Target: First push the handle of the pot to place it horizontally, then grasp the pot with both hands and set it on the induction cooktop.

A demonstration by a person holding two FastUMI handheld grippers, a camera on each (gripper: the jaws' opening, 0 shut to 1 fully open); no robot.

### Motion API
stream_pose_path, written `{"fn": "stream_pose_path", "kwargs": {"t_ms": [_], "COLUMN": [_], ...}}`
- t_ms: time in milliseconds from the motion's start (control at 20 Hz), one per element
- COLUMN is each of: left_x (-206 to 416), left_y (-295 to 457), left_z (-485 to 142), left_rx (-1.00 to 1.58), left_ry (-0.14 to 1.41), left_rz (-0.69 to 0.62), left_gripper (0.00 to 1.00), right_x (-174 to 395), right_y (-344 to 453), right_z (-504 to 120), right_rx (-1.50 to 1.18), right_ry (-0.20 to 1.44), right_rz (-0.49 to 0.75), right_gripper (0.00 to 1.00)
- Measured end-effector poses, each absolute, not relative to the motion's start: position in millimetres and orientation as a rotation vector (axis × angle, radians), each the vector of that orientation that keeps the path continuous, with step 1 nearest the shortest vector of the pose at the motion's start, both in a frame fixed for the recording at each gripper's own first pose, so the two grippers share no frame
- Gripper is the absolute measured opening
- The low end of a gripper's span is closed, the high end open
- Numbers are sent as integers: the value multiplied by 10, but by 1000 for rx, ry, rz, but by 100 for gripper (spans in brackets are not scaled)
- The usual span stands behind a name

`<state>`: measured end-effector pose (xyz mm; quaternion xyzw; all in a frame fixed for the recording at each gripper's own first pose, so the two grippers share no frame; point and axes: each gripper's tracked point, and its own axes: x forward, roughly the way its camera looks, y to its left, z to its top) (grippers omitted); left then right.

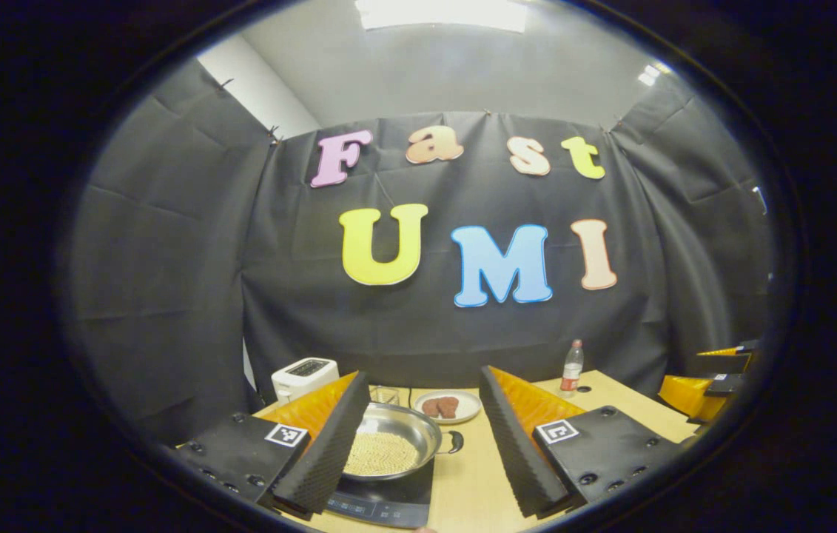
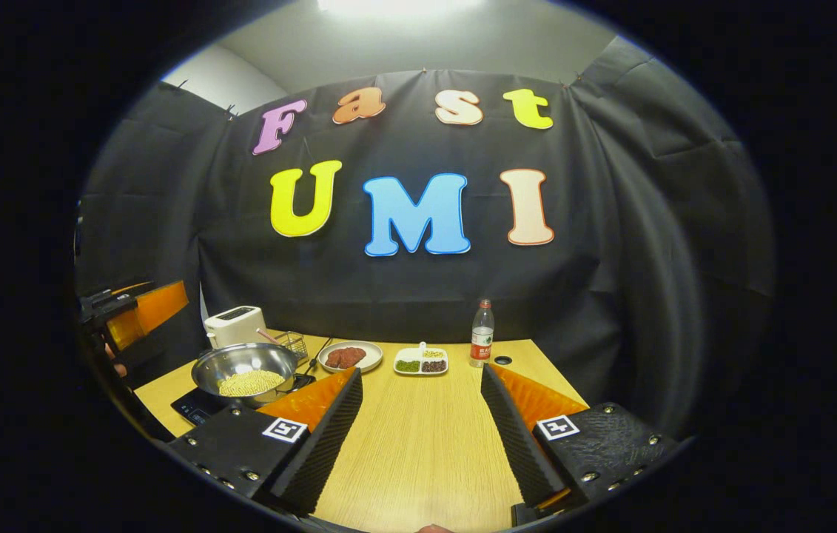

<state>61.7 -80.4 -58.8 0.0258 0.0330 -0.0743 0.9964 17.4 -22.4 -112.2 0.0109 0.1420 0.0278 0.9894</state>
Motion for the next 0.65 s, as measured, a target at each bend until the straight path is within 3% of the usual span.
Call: {"fn": "stream_pose_path", "kwargs": {"t_ms": [50,250,300,650], "left_x": [572,467,451,379], "left_y": [-806,-680,-648,-443], "left_z": [-548,-452,-418,-308], "left_rx": [49,39,37,27], "left_ry": [58,43,36,17], "left_rz": [-152,-156,-155,-154], "left_gripper": [99,93,99,94], "right_x": [155,55,51,-51], "right_y": [-240,-175,-165,9], "right_z": [-1083,-917,-883,-788], "right_rx": [20,27,24,24], "right_ry": [268,230,221,196], "right_rz": [53,43,40,32], "right_gripper": [97,97,97,97]}}
